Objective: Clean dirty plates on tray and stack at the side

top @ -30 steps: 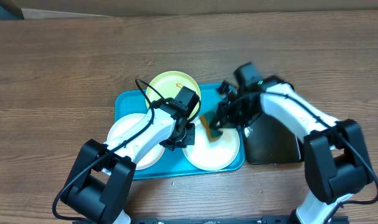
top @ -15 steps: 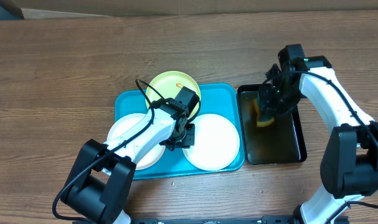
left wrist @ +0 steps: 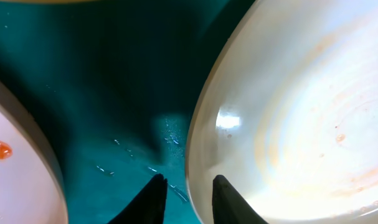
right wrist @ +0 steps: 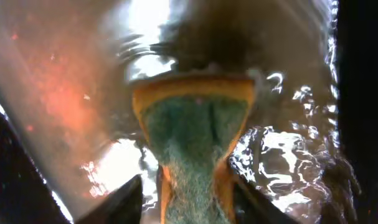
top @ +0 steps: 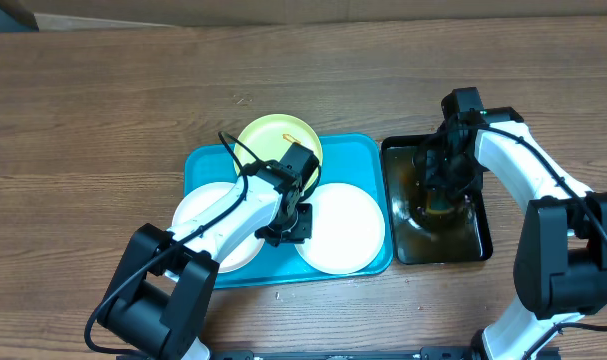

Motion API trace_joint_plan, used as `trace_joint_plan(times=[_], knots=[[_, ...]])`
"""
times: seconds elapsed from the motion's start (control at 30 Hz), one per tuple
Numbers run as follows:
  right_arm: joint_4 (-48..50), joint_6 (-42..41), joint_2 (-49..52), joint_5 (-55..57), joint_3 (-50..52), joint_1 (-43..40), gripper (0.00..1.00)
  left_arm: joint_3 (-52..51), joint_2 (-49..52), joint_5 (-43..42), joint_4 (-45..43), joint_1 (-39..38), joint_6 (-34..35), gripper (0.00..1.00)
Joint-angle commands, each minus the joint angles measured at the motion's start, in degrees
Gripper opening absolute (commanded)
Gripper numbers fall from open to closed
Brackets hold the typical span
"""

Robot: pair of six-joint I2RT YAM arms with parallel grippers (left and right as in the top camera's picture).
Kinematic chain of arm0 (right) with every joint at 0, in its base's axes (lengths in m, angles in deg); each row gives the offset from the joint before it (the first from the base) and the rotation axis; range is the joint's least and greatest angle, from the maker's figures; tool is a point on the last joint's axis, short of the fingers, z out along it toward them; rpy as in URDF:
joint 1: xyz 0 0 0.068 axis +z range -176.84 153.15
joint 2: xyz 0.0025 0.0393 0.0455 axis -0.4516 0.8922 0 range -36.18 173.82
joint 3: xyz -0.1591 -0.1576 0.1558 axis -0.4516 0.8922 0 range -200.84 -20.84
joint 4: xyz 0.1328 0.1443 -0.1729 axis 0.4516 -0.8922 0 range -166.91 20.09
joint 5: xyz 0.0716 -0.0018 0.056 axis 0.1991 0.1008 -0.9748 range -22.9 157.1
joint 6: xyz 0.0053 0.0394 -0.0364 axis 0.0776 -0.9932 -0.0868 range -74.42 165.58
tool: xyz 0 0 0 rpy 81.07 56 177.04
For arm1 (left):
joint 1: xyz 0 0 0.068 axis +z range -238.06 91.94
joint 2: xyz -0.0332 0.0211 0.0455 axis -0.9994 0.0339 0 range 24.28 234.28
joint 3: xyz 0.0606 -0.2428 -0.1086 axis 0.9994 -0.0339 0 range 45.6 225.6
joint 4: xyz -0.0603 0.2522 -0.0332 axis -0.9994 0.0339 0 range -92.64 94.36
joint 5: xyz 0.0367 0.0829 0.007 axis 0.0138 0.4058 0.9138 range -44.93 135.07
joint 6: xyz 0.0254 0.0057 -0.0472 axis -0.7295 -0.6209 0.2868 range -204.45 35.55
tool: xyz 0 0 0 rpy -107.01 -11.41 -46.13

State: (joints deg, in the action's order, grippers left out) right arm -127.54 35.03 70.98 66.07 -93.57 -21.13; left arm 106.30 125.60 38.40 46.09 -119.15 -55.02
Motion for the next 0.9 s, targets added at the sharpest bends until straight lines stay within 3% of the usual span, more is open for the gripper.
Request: trace_joint_plan(times=[0.0,0.1,0.27,0.37,0.53,0.57,0.77,0.87], knots=[[-0.17,-1.73,-1.49,0.22,-1.14,-0.37,0.53,-0.72,0.59,-0.44,-0.07,-0.07,-0.68,0.27],[-2.54,-1.70,-1.51,-3.13,-4.72,-1.46,0.56,-0.74,0.59,-0.44,-0.15,-0.07,-0.68,0.44],[-5.77,-1.73,-1.51,-6.58,-11.50,-4.63,0.58,-1.42,0.59,-0.46,-0.96,-0.07,-0.68,0.47],[-5.95,-1.75,-1.51,-6.84,-12.44,-6.84,0.63,-1.46,0.59,-0.50,-1.03,-0.07,-0.68,0.38],[-6.64,-1.68,-1.49,-6.75,-12.41,-9.68,0.97,-1.46,0.59,-0.83,-1.03,-0.07,-0.68,0.25],[-6.69,-1.66,-1.49,-6.64,-12.41,-10.16,1.00,-1.46,0.59,-0.92,-0.98,-0.07,-0.70,0.22],[-7.19,-1.66,-1.49,-4.83,-12.41,-11.39,1.00,-0.68,0.44,-1.07,1.31,0.07,-1.07,0.04],[-7.19,-1.66,-1.49,-4.83,-12.41,-11.37,1.00,0.46,-0.04,-0.85,2.19,0.22,-1.99,0.04]])
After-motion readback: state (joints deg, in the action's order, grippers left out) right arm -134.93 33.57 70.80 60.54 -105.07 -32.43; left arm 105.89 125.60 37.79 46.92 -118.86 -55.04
